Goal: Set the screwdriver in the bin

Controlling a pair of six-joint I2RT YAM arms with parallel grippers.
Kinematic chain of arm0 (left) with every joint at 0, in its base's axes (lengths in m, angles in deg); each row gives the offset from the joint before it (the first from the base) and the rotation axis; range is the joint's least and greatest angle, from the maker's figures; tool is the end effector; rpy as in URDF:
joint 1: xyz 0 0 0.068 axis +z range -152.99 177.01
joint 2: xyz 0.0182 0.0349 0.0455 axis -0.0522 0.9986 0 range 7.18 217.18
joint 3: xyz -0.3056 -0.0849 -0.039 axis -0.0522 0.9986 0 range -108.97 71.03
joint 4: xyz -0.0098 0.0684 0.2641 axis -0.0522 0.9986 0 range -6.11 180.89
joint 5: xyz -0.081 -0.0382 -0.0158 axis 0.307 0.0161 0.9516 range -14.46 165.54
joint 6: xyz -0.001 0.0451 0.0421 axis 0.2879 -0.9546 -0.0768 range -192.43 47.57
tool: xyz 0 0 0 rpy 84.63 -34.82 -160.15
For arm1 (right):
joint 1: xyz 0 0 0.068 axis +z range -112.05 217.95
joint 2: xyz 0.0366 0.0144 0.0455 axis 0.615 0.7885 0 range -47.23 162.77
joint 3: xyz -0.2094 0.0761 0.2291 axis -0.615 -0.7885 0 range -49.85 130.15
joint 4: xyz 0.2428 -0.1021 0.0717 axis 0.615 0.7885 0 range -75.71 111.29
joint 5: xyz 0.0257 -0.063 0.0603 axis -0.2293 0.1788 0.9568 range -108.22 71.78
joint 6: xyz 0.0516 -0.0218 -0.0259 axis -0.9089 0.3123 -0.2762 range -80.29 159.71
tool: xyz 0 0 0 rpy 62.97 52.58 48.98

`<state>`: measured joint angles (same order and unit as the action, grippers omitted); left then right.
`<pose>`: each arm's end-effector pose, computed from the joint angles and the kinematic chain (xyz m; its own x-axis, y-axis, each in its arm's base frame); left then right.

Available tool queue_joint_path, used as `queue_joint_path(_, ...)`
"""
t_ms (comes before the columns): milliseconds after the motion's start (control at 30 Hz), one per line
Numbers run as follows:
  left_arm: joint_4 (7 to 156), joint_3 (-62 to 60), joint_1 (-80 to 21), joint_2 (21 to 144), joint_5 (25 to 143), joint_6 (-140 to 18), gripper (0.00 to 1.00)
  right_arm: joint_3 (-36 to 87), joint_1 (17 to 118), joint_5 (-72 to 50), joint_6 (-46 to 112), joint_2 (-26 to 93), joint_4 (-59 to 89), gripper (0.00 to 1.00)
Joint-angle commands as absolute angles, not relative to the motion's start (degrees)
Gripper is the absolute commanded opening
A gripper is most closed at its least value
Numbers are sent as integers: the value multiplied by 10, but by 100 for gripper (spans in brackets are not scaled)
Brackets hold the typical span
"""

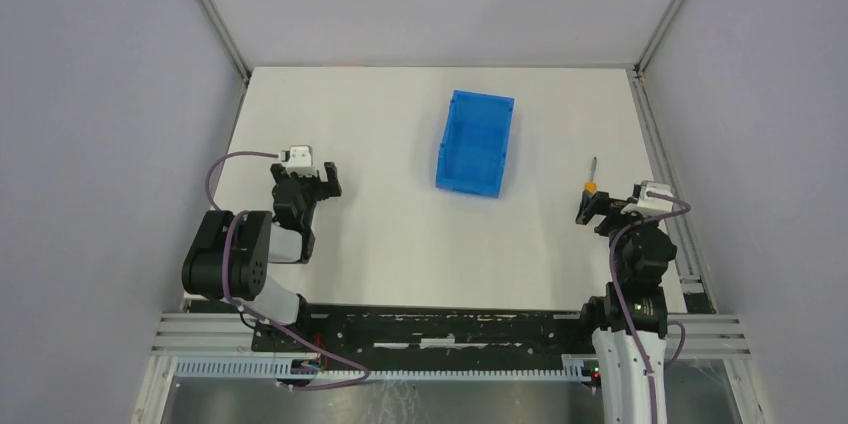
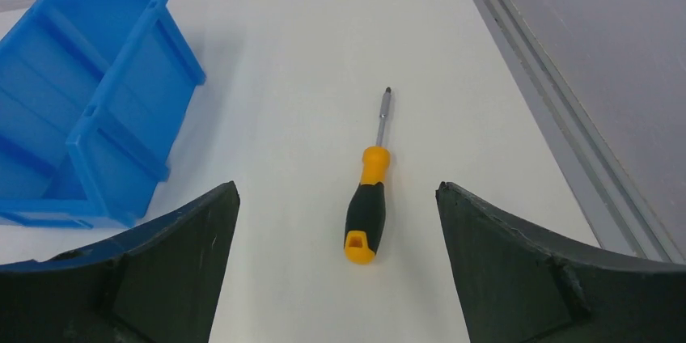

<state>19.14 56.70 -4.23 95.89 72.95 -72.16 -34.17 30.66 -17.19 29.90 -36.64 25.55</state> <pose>0.2589 -0.0035 0.1738 -0.1672 -0.0011 -0.9859 -0.0238 0.9997 0.0029 0.0834 -0.0098 0.2405 -0.0866 0.1827 -0.9793 0.1257 0.9772 0.1712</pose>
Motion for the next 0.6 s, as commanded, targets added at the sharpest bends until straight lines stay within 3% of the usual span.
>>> queue_joint_path(0,176,565,-40,950,733,-709,100,-318,307,-222,291,-357,219,98)
queue_joint_path(233,176,565,-40,950,733,-709,100,-146,307,-170,343,-229,189,98)
queue_joint_path(467,177,565,-40,950,733,-709,100,284,307,-212,388,143,514,98)
queue_joint_path(567,177,565,-40,950,733,-709,100,393,307,-245,418,284,620,98)
